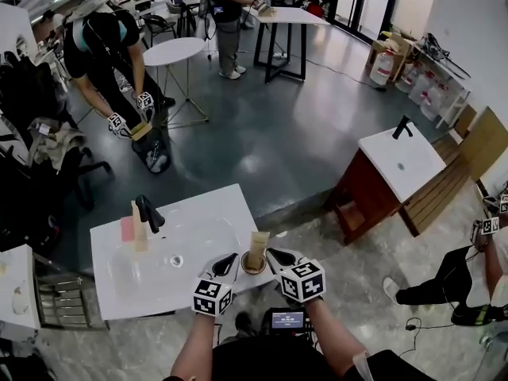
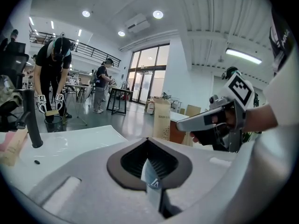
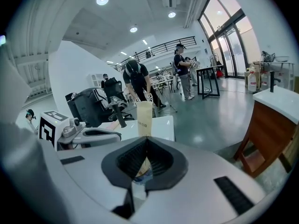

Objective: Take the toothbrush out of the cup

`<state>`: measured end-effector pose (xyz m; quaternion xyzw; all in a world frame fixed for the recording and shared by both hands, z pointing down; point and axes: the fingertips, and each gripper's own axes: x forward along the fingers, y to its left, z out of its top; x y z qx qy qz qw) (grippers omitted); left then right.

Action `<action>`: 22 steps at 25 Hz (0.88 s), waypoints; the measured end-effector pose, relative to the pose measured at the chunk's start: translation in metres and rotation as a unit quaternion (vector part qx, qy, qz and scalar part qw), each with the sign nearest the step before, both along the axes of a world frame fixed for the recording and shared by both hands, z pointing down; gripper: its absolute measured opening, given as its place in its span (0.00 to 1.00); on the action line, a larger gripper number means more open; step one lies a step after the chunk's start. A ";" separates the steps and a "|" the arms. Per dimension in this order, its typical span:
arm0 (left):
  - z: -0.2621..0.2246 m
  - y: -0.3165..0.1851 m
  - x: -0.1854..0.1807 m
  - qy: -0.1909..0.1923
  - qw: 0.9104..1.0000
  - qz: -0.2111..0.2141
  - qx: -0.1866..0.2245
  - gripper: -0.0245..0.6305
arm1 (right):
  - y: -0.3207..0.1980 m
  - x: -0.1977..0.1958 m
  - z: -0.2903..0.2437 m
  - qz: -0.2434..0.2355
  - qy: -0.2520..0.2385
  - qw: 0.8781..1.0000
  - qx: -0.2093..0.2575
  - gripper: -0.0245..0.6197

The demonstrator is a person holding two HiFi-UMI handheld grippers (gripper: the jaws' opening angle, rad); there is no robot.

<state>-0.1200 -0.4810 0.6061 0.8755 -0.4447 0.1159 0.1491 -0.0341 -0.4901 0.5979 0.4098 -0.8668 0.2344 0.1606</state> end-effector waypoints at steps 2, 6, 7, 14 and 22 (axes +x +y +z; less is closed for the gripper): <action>0.002 0.000 0.002 -0.002 1.000 -0.002 -0.001 0.05 | -0.001 0.000 0.002 -0.005 0.000 1.000 -0.001 0.05; 0.002 -0.002 0.001 -0.006 1.000 -0.011 -0.003 0.05 | -0.003 0.002 0.002 -0.012 -0.004 1.000 -0.002 0.05; 0.001 -0.003 0.001 -0.006 1.000 -0.013 -0.003 0.05 | -0.004 0.003 0.002 -0.013 -0.006 1.000 -0.003 0.06; -0.002 -0.005 -0.001 -0.005 1.000 -0.025 -0.004 0.05 | -0.009 -0.003 0.004 -0.047 -0.022 0.999 -0.016 0.22; 0.015 0.003 -0.018 -0.011 0.998 -0.053 -0.027 0.05 | -0.016 -0.024 0.026 -0.095 -0.006 0.995 -0.035 0.32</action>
